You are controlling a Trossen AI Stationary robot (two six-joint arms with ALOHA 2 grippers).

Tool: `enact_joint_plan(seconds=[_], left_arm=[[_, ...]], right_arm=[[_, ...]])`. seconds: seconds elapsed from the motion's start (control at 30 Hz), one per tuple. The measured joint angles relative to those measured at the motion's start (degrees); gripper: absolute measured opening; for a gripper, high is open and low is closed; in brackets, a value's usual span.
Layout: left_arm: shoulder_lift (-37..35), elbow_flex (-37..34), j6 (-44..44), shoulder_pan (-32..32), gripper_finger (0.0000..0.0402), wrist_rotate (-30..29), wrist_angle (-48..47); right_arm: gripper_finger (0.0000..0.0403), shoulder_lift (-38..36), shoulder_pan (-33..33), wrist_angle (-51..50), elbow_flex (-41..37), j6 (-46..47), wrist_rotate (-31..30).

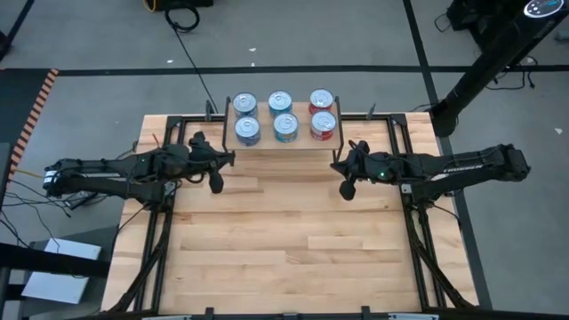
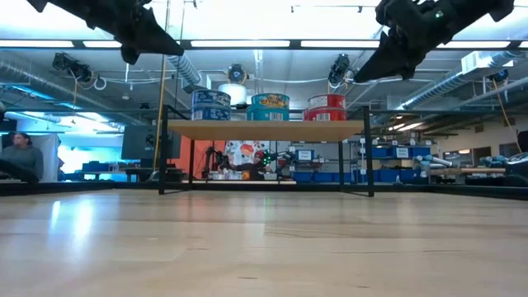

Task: Stack canned seafood by type on shelf
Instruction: Return to Home Position

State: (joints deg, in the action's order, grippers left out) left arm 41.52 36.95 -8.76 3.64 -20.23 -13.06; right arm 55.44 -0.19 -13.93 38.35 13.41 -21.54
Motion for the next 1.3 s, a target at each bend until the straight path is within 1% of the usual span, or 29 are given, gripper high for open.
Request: enact_joint_plan(seconds=[0.07,0.13,0.2,0.27,0.33,0.4,0.53,0.6,0.77,1.0,1.07,1.17,1.3], left_arm=[[0.0,0.0,0.1,0.0,0.0003,0.0,-0.1],[0.0,0.0,1.3,0.0,0.0003,0.1,0.0],[-0.8,-1.0,2.6,0.0,0.0002,1.9,1.7],[-2.0,-2.9,3.8,0.0,0.0001,4.8,5.4],[-3.7,-6.2,3.8,0.0,0.0001,6.6,9.3],[-5.6,-10.1,2.7,0.0,0.0001,7.3,13.0],[-9.7,-16.0,2.8,0.0,0.0001,8.2,16.6],[-12.0,-17.6,3.6,0.0,0.0001,8.5,16.1],[-18.5,-20.0,6.7,0.0,0.0001,9.3,15.8],[-27.8,-23.4,5.7,0.2,0.0,9.4,12.9],[-29.9,-24.3,5.6,0.2,0.0,9.2,13.1],[-32.5,-25.6,5.3,0.2,0.0,8.1,12.0],[-35.3,-26.1,5.8,0.2,0.0,5.4,8.9]], right_arm=[[0.0015,0.0,-0.1,0.0,0.0,2.6,0.0],[0.0009,0.0,-0.3,0.2,0.0,3.0,0.0],[0.0005,0.0,-0.3,0.4,0.0,0.7,0.2],[0.0005,0.0,-0.3,0.9,0.0,-3.5,1.8],[0.0003,0.0,-0.9,2.3,-0.3,-7.9,6.3],[0.0003,-0.4,-2.2,5.3,-1.6,-9.9,12.1],[0.0002,-2.0,-4.0,16.8,-7.1,-11.9,19.7],[0.0002,-3.0,-5.0,20.7,-10.0,-12.2,22.8],[0.0001,-6.9,-8.4,26.0,-16.7,-13.2,30.8],[0.0,-13.6,-13.9,32.3,-24.8,-13.0,37.6],[0.0,-15.3,-15.5,34.9,-26.9,-12.4,39.4],[0.0,-17.6,-17.4,37.3,-29.6,-12.1,39.6],[0.0,-20.7,-18.7,37.4,-31.7,-13.4,36.7]])
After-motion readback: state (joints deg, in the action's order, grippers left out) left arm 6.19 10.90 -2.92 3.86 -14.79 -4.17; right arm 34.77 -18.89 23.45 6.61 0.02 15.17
